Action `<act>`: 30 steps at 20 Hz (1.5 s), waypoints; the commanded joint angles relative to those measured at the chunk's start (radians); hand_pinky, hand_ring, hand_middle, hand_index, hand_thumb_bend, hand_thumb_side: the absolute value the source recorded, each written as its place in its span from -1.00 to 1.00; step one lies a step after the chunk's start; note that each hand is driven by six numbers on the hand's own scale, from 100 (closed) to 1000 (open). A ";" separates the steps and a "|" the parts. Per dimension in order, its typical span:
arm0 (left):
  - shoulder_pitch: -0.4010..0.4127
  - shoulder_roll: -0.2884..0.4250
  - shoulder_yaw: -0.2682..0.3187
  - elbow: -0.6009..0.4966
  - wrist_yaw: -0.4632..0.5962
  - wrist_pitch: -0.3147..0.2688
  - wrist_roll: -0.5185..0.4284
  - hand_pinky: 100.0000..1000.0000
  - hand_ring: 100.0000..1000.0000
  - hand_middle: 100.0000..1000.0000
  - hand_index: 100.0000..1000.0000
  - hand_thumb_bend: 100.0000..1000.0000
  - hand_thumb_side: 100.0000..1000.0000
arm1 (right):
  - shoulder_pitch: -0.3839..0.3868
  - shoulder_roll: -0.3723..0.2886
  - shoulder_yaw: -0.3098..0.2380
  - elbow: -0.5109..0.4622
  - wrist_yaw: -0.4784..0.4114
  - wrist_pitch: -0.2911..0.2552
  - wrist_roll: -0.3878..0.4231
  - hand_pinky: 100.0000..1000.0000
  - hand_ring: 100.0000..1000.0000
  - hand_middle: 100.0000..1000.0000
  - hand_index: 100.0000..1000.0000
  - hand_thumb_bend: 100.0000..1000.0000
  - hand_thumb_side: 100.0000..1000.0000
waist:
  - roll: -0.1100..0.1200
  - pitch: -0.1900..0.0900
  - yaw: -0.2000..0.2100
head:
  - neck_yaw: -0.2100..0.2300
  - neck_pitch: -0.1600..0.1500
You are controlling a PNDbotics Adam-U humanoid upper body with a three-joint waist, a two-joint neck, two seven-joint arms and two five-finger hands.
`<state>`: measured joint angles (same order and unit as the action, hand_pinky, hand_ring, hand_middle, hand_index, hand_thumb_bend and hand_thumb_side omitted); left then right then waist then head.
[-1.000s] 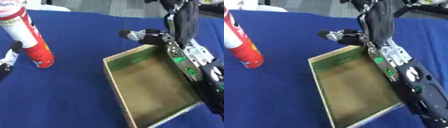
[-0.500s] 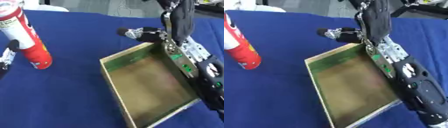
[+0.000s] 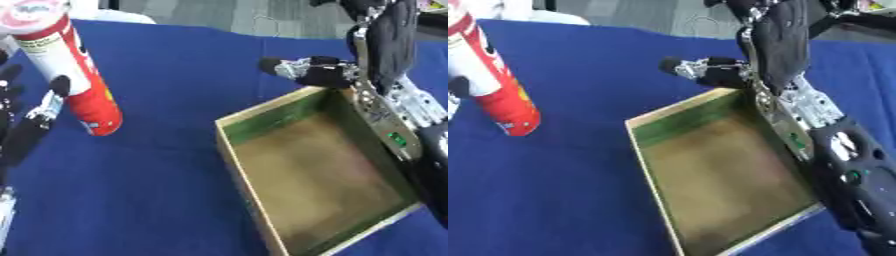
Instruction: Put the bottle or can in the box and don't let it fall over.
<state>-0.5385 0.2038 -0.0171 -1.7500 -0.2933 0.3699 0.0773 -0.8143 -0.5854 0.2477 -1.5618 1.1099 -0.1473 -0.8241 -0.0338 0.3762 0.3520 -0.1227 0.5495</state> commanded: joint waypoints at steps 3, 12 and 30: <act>-0.018 0.025 0.001 0.000 0.018 0.004 -0.014 1.00 1.00 1.00 1.00 -0.25 0.35 | -0.001 -0.024 -0.006 0.001 -0.012 0.001 0.007 -0.02 -0.32 -0.40 -0.14 1.00 -0.02 | 0.002 -0.047 -0.007 | 0.033 -0.005; -0.031 0.039 -0.002 0.047 0.042 0.023 -0.050 1.00 1.00 1.00 1.00 -0.34 0.47 | 0.001 -0.036 0.002 0.021 -0.033 -0.002 0.071 -0.02 -0.32 -0.43 -0.14 1.00 -0.02 | -0.009 -0.086 -0.028 | 0.043 0.023; -0.063 0.055 0.000 0.064 -0.003 0.000 -0.070 1.00 1.00 1.00 1.00 0.07 0.09 | -0.005 -0.046 -0.004 0.024 -0.082 0.035 0.138 -0.02 -0.34 -0.34 -0.12 1.00 -0.22 | -0.014 -0.085 -0.038 | -0.003 0.035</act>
<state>-0.5822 0.2361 -0.0214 -1.6733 -0.2878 0.3772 0.0085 -0.8006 -0.6064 0.2584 -1.5312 1.0326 -0.1218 -0.6865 -0.0520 0.3138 0.3149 -0.1176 0.5794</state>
